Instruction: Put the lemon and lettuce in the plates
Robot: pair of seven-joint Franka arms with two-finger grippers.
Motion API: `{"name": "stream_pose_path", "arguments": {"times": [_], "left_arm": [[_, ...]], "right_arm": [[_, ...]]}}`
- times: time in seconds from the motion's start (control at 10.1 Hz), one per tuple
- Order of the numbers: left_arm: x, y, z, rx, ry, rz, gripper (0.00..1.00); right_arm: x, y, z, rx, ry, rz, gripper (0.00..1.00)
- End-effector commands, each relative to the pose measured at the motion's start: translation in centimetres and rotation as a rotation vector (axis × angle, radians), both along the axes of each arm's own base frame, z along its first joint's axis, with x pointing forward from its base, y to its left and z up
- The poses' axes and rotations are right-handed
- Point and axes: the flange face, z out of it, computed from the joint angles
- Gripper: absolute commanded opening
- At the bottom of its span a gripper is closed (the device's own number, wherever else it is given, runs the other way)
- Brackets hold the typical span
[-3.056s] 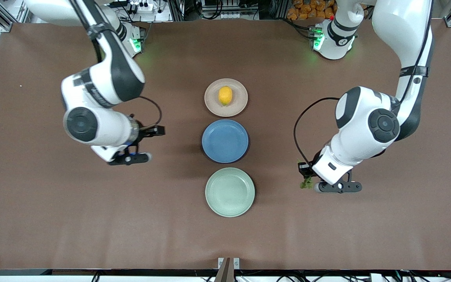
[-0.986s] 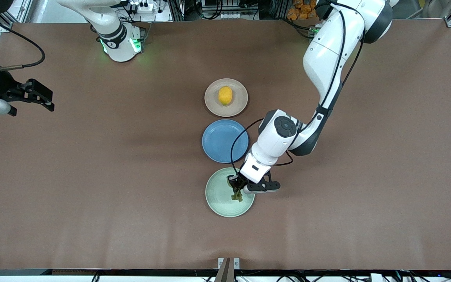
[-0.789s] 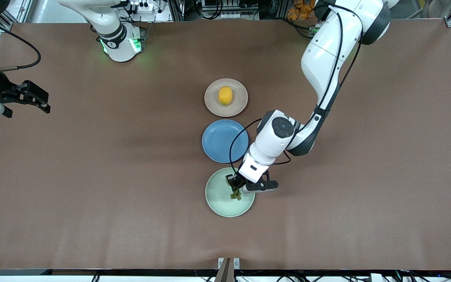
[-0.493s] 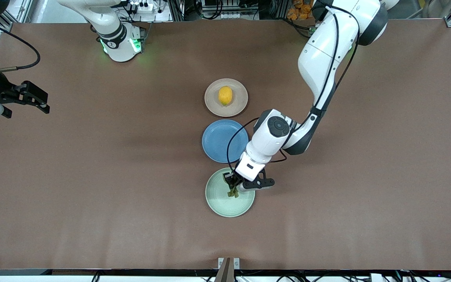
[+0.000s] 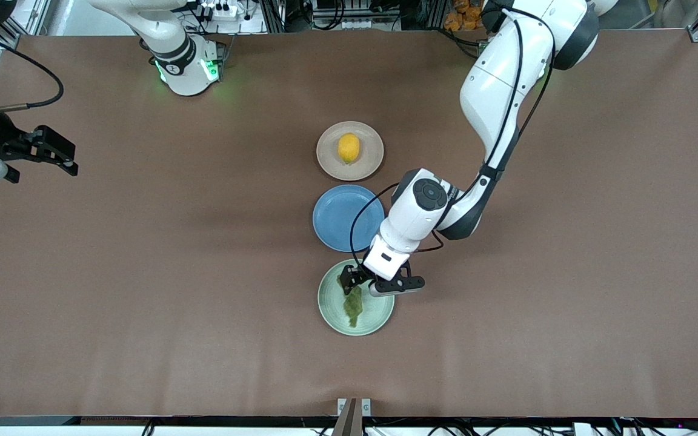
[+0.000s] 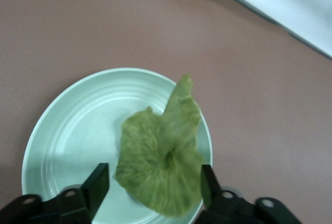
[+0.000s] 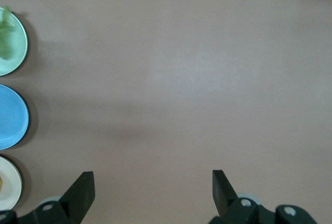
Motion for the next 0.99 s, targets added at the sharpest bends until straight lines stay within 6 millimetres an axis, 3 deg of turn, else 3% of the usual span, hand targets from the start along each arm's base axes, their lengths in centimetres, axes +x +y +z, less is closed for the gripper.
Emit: {"name": "stream_pose_path", "arguments": {"times": [0.0,0.39,0.59,0.89], "left_arm": [[0.6,0.5,5.2,-0.026,-0.043,0.027,1.0],[2.9,7.1,16.0,0.111,-0.041,0.064,1.0],[3.6,12.1,21.5,0.231,-0.042,0.036,1.0],[3.5,20.8,27.5,0.367,0.024,-0.096,1.0]], "right_arm": [[-0.5,-0.4,0.1,-0.009,-0.001,0.005,1.0],[-0.4,-0.6,0.0,-0.007,0.0,0.0,1.0],[-0.3,-0.5,0.0,-0.002,-0.001,0.0,1.0],[-0.3,-0.4,0.1,0.007,-0.005,-0.001,1.0]]}}
